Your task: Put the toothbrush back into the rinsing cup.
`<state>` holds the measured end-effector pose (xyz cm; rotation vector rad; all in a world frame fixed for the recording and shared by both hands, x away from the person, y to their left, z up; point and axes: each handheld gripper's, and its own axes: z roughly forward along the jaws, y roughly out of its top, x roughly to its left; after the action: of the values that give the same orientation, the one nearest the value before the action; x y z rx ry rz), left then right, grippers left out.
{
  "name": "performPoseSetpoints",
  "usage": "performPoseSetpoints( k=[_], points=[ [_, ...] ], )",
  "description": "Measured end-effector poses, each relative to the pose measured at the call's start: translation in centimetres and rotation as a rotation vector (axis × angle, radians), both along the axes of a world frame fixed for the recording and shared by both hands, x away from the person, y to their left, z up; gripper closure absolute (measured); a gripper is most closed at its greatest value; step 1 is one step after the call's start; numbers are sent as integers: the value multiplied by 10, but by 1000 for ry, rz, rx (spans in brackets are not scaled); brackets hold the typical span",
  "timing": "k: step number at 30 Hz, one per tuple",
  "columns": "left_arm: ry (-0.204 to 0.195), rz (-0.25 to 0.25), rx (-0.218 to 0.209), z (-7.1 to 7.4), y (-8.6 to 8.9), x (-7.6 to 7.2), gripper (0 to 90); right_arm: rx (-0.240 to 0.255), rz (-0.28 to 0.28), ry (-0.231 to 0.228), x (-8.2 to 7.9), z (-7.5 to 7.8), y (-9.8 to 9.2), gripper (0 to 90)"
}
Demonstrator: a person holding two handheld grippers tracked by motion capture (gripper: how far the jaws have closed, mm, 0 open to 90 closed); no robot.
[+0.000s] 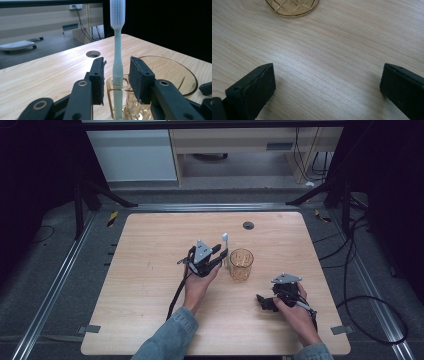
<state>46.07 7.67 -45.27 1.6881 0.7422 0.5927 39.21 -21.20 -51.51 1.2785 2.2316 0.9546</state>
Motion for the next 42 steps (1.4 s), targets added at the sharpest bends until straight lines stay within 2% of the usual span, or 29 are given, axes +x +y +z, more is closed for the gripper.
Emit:
performPoseSetpoints(
  k=[12, 21, 30, 42],
  points=[
    [-9, -20, 24, 8, 4, -6, 615, 0, 8, 0, 0, 0, 0, 4],
    [-4, -29, 58, 13, 10, -11, 600, 0, 7, 0, 0, 0, 0, 4],
    [11, -46, 102, 20, 13, -18, 570, 0, 8, -1, 0, 0, -1, 4],
    [41, -52, 137, 24, 17, -23, 520, 0, 8, -1, 0, 0, -1, 4]
  ],
)
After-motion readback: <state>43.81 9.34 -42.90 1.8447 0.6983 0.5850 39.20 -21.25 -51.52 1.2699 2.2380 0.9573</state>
